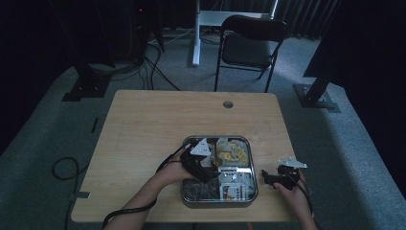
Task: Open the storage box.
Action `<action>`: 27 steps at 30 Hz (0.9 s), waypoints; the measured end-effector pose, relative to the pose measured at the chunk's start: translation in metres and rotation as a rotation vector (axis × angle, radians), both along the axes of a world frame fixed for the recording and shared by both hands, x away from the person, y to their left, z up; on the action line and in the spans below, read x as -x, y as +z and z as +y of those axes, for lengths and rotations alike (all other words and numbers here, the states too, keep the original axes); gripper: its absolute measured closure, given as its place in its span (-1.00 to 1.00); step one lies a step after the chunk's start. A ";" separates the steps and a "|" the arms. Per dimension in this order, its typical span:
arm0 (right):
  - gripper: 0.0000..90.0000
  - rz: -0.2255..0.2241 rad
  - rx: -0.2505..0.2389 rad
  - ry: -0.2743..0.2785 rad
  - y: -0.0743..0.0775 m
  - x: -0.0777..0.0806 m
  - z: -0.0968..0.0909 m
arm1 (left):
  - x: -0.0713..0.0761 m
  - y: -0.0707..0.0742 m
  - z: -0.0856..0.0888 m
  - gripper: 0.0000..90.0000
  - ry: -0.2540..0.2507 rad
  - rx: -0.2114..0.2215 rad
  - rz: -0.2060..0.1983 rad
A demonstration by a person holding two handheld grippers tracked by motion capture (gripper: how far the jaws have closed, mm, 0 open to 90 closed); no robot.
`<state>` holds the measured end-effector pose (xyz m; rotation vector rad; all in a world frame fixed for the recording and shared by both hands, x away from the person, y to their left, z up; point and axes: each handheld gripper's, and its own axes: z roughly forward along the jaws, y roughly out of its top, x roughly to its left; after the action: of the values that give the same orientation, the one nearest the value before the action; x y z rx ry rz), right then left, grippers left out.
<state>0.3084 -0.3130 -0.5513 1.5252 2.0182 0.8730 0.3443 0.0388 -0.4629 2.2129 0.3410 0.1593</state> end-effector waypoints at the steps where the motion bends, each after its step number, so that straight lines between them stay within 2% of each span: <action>1: -0.78 0.000 0.000 0.000 0.000 0.000 0.000 | 0.000 0.000 0.000 -0.93 0.000 0.000 0.000; 7: -0.78 0.000 0.001 0.001 0.000 0.000 0.000 | -0.005 -0.004 -0.008 -0.85 -0.008 -0.033 0.021; 8: -0.78 0.000 0.001 0.001 0.000 0.000 0.000 | -0.006 -0.006 -0.008 -0.85 -0.002 -0.039 0.011; 9: -0.78 0.000 0.000 0.000 0.000 0.000 0.000 | -0.006 -0.006 -0.009 -0.73 0.005 -0.040 0.007; 12: -0.78 0.000 0.000 0.000 0.000 0.000 0.000 | -0.009 -0.009 -0.012 -0.65 0.015 -0.057 0.019; 22: -0.78 0.000 0.000 0.000 0.000 0.000 0.000 | -0.012 -0.013 -0.018 -0.16 0.036 -0.092 0.016; 27: -0.78 0.000 0.000 0.000 0.000 0.000 0.000 | -0.013 -0.014 -0.020 -0.07 0.039 -0.104 0.020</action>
<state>0.3084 -0.3129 -0.5513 1.5257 2.0181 0.8727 0.3568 0.0187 -0.4766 2.3128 0.3952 0.1795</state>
